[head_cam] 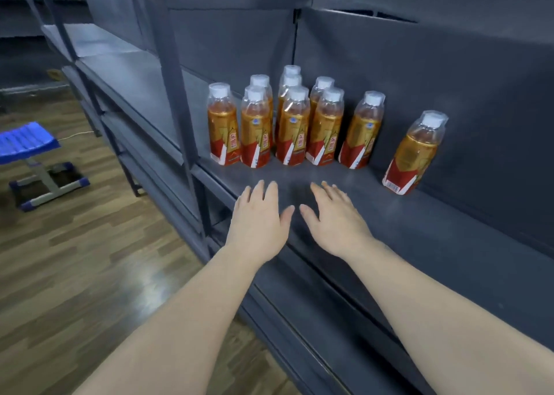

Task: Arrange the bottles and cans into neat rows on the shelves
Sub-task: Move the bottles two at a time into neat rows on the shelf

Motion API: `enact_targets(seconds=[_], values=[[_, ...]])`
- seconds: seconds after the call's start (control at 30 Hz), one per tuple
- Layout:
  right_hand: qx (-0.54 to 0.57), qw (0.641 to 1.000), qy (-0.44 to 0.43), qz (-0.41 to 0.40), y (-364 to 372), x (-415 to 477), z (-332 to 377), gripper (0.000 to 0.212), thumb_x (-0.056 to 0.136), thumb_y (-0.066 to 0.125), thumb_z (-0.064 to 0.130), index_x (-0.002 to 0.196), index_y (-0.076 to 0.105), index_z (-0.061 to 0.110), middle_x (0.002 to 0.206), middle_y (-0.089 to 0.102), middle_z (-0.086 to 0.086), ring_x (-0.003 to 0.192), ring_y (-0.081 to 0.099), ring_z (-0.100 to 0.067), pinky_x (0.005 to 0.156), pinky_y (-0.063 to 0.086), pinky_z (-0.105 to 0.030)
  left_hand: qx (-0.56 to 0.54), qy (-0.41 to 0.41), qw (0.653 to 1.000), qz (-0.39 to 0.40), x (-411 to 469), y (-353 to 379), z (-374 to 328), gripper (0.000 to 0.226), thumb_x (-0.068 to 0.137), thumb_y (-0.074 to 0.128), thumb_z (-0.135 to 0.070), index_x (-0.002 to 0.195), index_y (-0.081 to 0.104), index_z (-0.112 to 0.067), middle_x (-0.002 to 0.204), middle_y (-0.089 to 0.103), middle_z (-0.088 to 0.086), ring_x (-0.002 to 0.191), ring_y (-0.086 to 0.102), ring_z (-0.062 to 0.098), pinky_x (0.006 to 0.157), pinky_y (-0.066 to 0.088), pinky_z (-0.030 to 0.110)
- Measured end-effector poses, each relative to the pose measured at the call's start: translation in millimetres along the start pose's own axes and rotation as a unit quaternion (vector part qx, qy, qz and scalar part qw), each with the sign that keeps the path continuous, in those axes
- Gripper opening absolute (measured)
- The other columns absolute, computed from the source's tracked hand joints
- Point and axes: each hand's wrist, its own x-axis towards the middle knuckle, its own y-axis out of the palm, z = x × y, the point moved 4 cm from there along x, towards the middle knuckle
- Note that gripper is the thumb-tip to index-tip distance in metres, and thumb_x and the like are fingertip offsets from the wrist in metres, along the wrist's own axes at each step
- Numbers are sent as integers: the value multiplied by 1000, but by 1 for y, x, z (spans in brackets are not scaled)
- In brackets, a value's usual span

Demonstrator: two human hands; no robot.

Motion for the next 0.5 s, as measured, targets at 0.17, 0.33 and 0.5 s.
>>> enact_targets(seconds=[0.17,0.33,0.5], values=[[28,992,101,-71,-16,8,-45,65,104,36,49,159,18,20,166,17,-3,154,7,-21,124,14,-36,-20,80,996,39,52,25,-25,66,103,40,-47,156,24,-10,162,25,15,150,20,35,123,21,45],[44,973,191,-124,-31,6,-100,65,103,43,48,157,23,19,164,25,-1,152,16,-22,120,26,-40,-58,129,987,82,90,52,-64,66,103,41,-46,157,21,-12,164,23,11,151,17,31,123,22,44],[75,950,244,-179,-43,16,-147,64,98,55,45,151,30,20,154,37,0,144,28,-23,108,39,-41,-76,139,984,76,124,67,-98,66,103,43,-45,158,20,-16,164,23,6,151,20,27,119,27,43]])
